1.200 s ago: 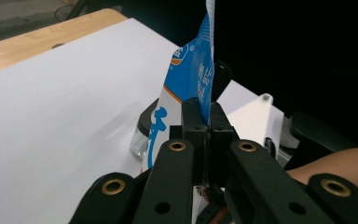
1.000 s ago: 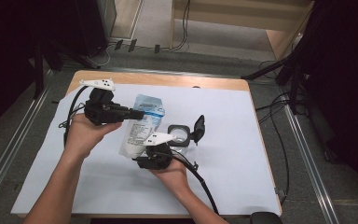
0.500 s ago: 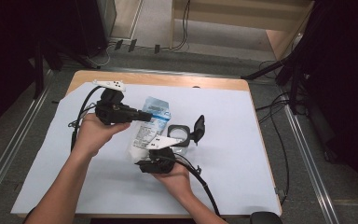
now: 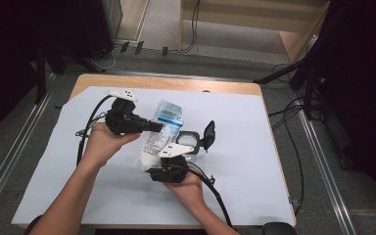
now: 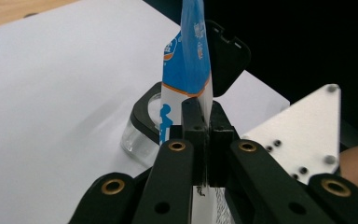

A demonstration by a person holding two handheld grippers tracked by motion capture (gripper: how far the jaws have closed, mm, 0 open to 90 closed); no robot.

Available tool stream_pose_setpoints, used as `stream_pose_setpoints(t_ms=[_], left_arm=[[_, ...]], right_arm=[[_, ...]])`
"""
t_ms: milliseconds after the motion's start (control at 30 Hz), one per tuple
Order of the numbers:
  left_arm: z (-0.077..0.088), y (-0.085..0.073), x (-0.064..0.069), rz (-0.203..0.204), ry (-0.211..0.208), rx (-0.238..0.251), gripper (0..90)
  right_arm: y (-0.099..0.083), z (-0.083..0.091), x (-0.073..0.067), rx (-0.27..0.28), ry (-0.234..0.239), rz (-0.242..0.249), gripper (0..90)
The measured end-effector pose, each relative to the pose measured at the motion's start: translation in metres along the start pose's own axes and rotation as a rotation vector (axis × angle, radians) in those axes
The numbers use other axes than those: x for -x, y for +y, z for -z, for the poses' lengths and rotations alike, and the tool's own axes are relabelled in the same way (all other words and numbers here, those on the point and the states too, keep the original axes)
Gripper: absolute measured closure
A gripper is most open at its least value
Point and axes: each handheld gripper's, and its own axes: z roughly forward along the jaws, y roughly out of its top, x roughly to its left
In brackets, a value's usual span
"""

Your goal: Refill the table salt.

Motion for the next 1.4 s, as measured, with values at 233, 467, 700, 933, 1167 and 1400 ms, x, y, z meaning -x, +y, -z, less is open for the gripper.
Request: stream_pose_setpoints(t_ms=[233,467,700,933,1167,1400], left_arm=[[-0.013,0.000,0.003,-0.008,-0.009,-0.019,90.0],[-0.024,0.002,0.000,0.008,-0.025,-0.032,90.0],[-0.033,0.005,-0.004,0.020,-0.044,-0.041,90.0],[-0.039,0.005,-0.007,0.029,-0.052,-0.048,90.0],[-0.042,0.005,-0.009,0.030,-0.052,-0.038,90.0],[-0.047,0.005,-0.012,0.042,-0.053,-0.039,90.0]], right_arm=[[-0.002,0.000,-0.005,-0.009,-0.004,0.004,47.7],[-0.003,-0.003,-0.005,-0.021,0.027,-0.048,49.1],[-0.003,-0.002,-0.002,-0.034,0.022,-0.063,47.1],[-0.005,-0.001,0.000,-0.038,0.043,-0.094,50.1],[-0.004,0.000,0.000,-0.013,0.078,-0.146,51.0],[-0.004,-0.001,0.003,-0.018,0.078,-0.169,51.0]])
